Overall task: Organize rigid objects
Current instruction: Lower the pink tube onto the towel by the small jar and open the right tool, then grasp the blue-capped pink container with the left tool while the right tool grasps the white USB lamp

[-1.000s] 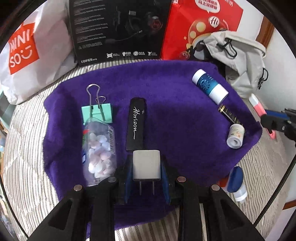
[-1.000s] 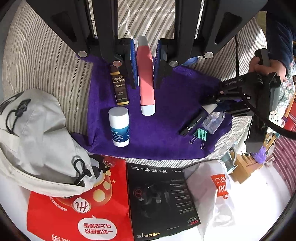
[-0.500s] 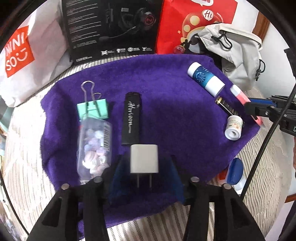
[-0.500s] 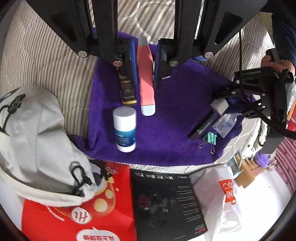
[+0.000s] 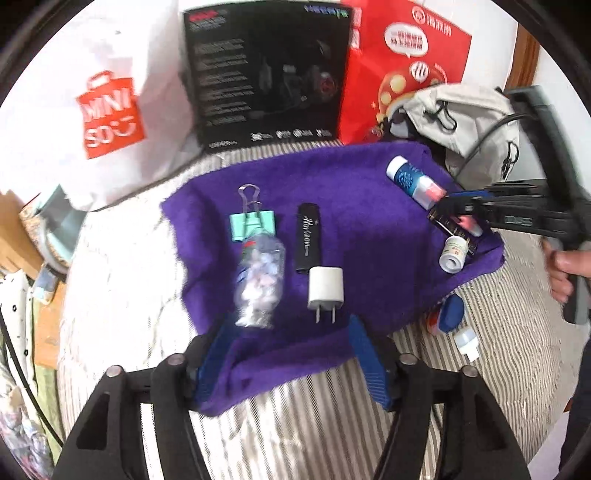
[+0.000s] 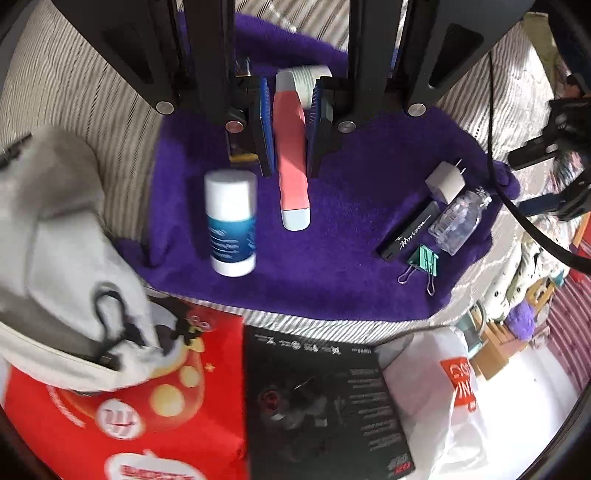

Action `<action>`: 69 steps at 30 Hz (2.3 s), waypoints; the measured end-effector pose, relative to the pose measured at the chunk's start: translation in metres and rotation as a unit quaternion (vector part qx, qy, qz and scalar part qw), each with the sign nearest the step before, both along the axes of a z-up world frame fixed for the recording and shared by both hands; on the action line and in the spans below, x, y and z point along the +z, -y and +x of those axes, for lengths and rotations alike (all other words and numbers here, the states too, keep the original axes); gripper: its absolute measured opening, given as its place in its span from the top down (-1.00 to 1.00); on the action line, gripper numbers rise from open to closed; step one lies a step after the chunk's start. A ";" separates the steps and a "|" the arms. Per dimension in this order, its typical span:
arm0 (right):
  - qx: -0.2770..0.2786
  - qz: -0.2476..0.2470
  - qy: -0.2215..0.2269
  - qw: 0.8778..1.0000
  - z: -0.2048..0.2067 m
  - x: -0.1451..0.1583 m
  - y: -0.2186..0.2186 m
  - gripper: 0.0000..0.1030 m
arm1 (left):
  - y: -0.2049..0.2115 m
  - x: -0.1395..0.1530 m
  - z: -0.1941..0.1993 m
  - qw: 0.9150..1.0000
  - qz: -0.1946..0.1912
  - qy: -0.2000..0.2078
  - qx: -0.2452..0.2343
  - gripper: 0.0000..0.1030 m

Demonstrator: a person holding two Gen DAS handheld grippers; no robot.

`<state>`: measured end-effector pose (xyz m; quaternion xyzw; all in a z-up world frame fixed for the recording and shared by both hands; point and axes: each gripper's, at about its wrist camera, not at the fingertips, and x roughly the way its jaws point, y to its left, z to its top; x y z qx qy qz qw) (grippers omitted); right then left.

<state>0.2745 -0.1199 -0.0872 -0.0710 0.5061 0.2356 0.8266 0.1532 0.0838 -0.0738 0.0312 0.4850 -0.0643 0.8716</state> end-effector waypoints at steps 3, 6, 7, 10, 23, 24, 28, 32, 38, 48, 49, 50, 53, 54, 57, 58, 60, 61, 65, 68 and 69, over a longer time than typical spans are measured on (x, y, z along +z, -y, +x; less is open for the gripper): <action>0.000 -0.021 -0.002 1.000 0.006 -0.010 -0.012 0.67 | -0.006 0.003 -0.010 1.000 -0.002 0.002 0.012 -0.26; -0.006 -0.030 -0.008 1.000 0.010 -0.019 -0.016 0.67 | -0.008 0.005 -0.015 1.000 -0.002 0.005 0.010 -0.26; -0.008 -0.038 -0.011 0.999 0.011 -0.024 -0.018 0.67 | -0.009 0.005 -0.017 1.000 -0.003 0.005 0.010 -0.26; -0.014 -0.041 -0.013 0.999 0.012 -0.029 -0.020 0.67 | -0.009 0.004 -0.021 1.000 -0.007 0.004 0.009 -0.26; 0.003 -0.075 -0.012 0.997 0.013 -0.037 -0.033 0.66 | -0.015 0.003 -0.032 1.000 -0.029 0.000 0.013 -0.26; 0.008 -0.076 -0.013 0.997 0.013 -0.037 -0.035 0.66 | -0.015 0.003 -0.033 0.999 -0.029 0.000 0.013 -0.26; 0.016 -0.081 -0.023 0.996 0.015 -0.036 -0.034 0.58 | -0.016 0.004 -0.038 0.999 -0.031 0.002 0.017 -0.26; 0.020 -0.069 -0.017 0.997 0.005 -0.023 -0.027 0.56 | -0.016 0.000 -0.042 0.999 -0.031 0.001 0.020 -0.26; 0.009 -0.046 0.018 0.999 -0.039 0.016 0.003 0.06 | -0.014 -0.011 -0.046 0.999 -0.039 -0.007 0.030 -0.26; -0.049 0.020 0.020 0.998 -0.135 0.042 0.092 -0.05 | 0.054 -0.019 -0.042 0.998 -0.041 0.006 -0.056 -0.26; -0.063 0.022 0.016 0.998 -0.144 0.039 0.101 -0.05 | 0.061 -0.022 -0.039 0.997 -0.039 0.004 -0.064 -0.26; -0.076 0.024 0.010 0.997 -0.153 0.036 0.110 -0.05 | 0.069 -0.024 -0.036 0.996 -0.041 0.004 -0.075 -0.26; -0.101 0.033 0.000 0.994 -0.175 0.029 0.128 -0.05 | 0.085 -0.031 -0.030 0.994 -0.041 0.007 -0.098 -0.26; -0.108 0.035 -0.003 0.993 -0.182 0.026 0.134 -0.05 | 0.089 -0.033 -0.028 0.994 -0.040 0.005 -0.102 -0.26; -0.134 0.043 -0.014 0.990 -0.197 0.016 0.146 -0.05 | 0.099 -0.039 -0.024 0.992 -0.038 0.001 -0.117 -0.26; -0.139 0.048 -0.019 0.989 -0.202 0.012 0.149 -0.05 | 0.102 -0.041 -0.023 0.992 -0.038 0.002 -0.122 -0.26; -0.144 0.050 -0.028 0.988 -0.209 0.006 0.150 -0.05 | 0.103 -0.044 -0.021 0.991 -0.040 -0.002 -0.125 -0.26; -0.146 0.052 -0.033 0.987 -0.213 0.002 0.151 -0.05 | 0.104 -0.045 -0.020 0.991 -0.043 -0.004 -0.126 -0.25; -0.145 0.054 -0.051 0.987 -0.217 -0.011 0.150 -0.05 | 0.106 -0.047 -0.015 0.990 -0.056 -0.003 -0.130 -0.20; -0.139 0.050 -0.061 0.987 -0.214 -0.017 0.146 -0.05 | 0.110 -0.049 -0.010 0.989 -0.056 -0.005 -0.134 -0.09; -0.137 0.047 -0.063 0.987 -0.213 -0.019 0.145 -0.05 | 0.110 -0.050 -0.009 0.989 -0.057 -0.007 -0.135 -0.04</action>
